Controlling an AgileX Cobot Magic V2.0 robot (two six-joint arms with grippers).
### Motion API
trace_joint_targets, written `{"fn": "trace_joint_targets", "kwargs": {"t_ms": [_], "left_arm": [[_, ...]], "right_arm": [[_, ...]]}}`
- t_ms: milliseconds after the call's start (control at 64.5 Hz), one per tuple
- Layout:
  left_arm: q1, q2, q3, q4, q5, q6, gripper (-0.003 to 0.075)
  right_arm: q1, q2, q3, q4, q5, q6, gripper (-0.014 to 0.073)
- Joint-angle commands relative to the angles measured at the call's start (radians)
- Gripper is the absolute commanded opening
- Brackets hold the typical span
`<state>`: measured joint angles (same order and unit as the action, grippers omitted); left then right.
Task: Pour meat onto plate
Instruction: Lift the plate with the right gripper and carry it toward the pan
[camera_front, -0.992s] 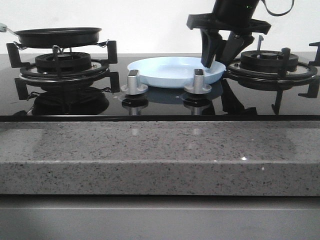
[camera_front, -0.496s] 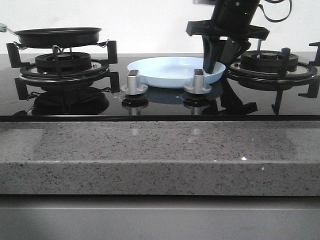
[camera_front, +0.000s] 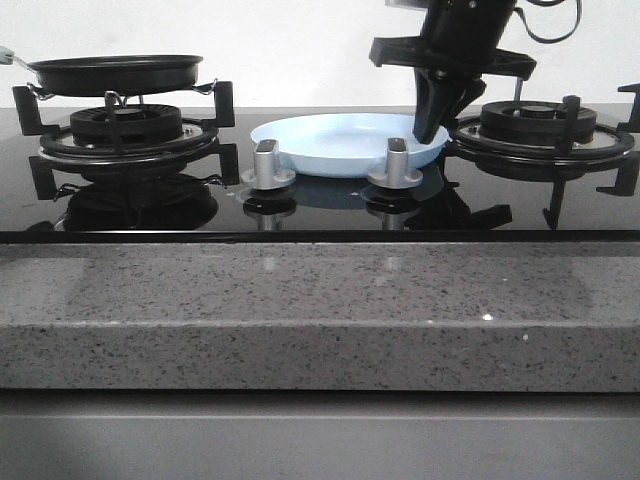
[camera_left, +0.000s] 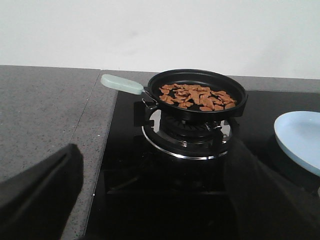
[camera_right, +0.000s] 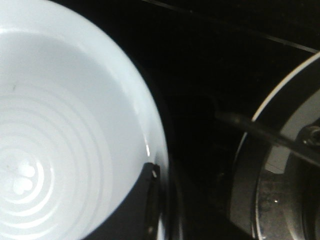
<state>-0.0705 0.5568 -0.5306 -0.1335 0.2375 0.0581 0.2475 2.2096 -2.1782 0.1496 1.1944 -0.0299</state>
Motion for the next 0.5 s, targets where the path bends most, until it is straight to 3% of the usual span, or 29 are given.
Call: {"fn": "trace_joint_targets", "kwargs": {"t_ms": [0, 109, 481], "left_arm": [[-0.007, 0.007, -0.037, -0.009, -0.083, -0.01, 0.0562], [-0.007, 0.007, -0.037, -0.009, -0.083, -0.01, 0.0562], [-0.007, 0.007, -0.037, -0.009, -0.083, -0.01, 0.0562]], "right_arm": [[0.004, -0.059, -0.083, -0.009, 0.073, -0.022, -0.0071], [0.003, -0.066, -0.162, -0.003, 0.147, -0.021, -0.0071], [0.001, -0.166, -0.179, 0.041, 0.147, -0.002, -0.0071]]}}
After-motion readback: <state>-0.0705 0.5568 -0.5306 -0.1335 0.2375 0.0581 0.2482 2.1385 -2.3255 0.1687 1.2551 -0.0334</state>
